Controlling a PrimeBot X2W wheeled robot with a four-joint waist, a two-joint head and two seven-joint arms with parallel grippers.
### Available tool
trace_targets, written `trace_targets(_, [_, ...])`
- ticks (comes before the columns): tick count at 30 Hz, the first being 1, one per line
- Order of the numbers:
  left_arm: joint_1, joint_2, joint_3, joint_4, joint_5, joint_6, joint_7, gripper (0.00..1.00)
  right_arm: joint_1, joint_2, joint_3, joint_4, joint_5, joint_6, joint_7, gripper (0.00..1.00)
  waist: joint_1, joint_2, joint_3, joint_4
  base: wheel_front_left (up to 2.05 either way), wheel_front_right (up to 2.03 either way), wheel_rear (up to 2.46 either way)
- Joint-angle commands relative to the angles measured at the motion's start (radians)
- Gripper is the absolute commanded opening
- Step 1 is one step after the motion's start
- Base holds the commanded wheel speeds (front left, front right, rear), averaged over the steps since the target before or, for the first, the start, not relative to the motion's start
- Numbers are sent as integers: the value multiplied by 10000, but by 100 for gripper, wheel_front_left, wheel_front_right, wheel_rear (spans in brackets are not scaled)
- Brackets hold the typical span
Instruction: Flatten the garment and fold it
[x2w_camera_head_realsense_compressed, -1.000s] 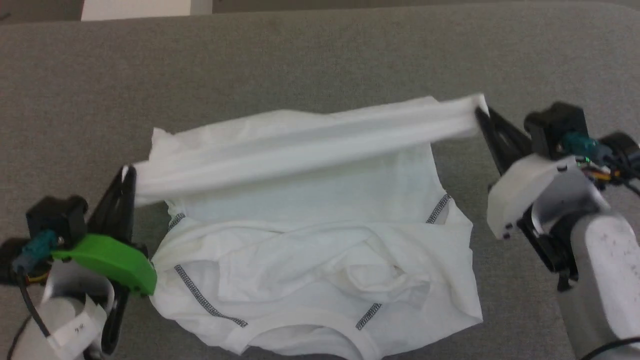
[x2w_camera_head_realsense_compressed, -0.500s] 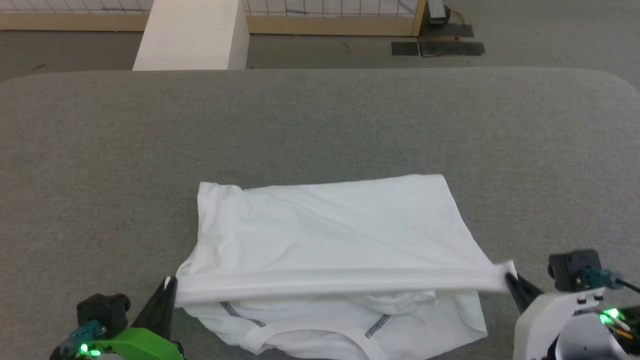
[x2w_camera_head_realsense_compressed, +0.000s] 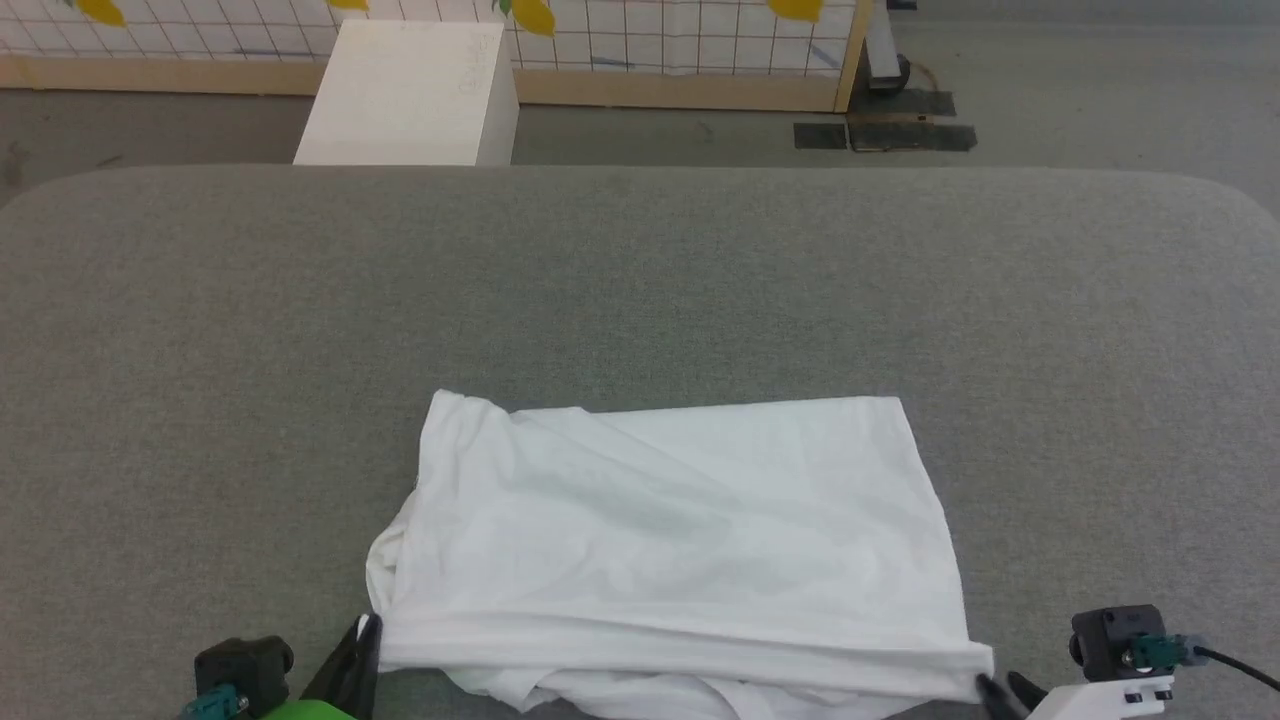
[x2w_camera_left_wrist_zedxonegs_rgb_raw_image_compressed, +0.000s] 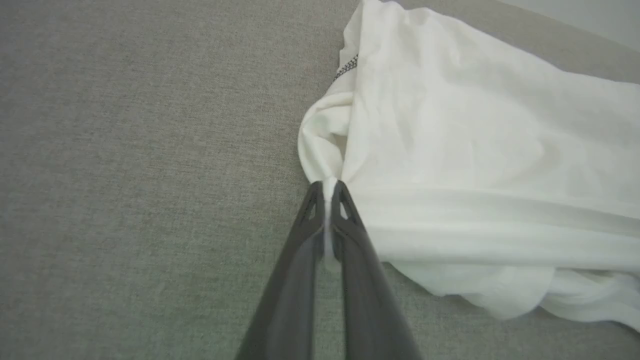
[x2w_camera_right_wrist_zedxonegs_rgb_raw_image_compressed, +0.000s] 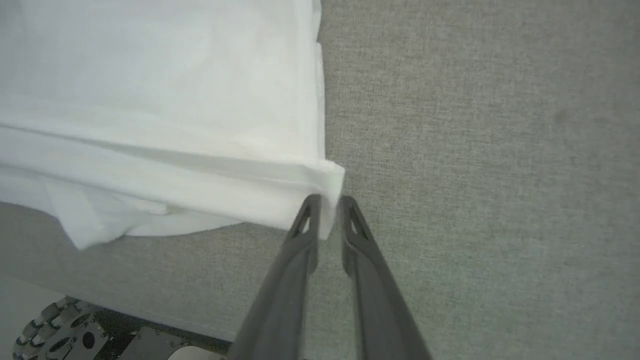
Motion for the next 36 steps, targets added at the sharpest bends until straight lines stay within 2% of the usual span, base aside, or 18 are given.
trace_targets(1, [197,-41,34,57,-51,24,-127,100,171,3,43,57,169,-17,-126,100,1,116,-87,4,0,0,0])
trace_targets(5, [196,-46,25,20,155,115,-530,100,222,6,21,-157,398,-17,-476,100,1,116,-248,58,0,0,0])
trace_targets(9, [-61,15,24,-78,601,251,-1194,100,-32,7,-203,-439,716,-17,-1304,100,1,116,-374,135,0,0,0])
trace_targets(15, [-957,-76,-19,-142,1347,472,-2213,100,-729,7,-365,18,819,-17,-2659,100,1,116,-521,298,0,0,0])
trace_targets(17, [-1313,-93,-55,-38,1567,456,-2368,100,-1052,8,-342,310,859,-17,-2985,100,1,116,-541,340,0,0,0])
trace_targets(23, [-2386,-224,-262,687,1917,-26,-2556,100,-1883,8,-294,1660,1201,-17,-3543,100,1,116,-641,474,0,0,0])
trace_targets(31, [-3211,-578,1,1458,2156,-336,-2583,100,-2675,8,-324,3674,1233,-17,-3004,100,1,116,-585,475,0,0,0])
trace_targets(36, [-3327,-812,325,1620,2233,-401,-2584,100,-3040,8,-88,4544,1103,-17,-2096,100,1,116,-527,478,0,0,0])
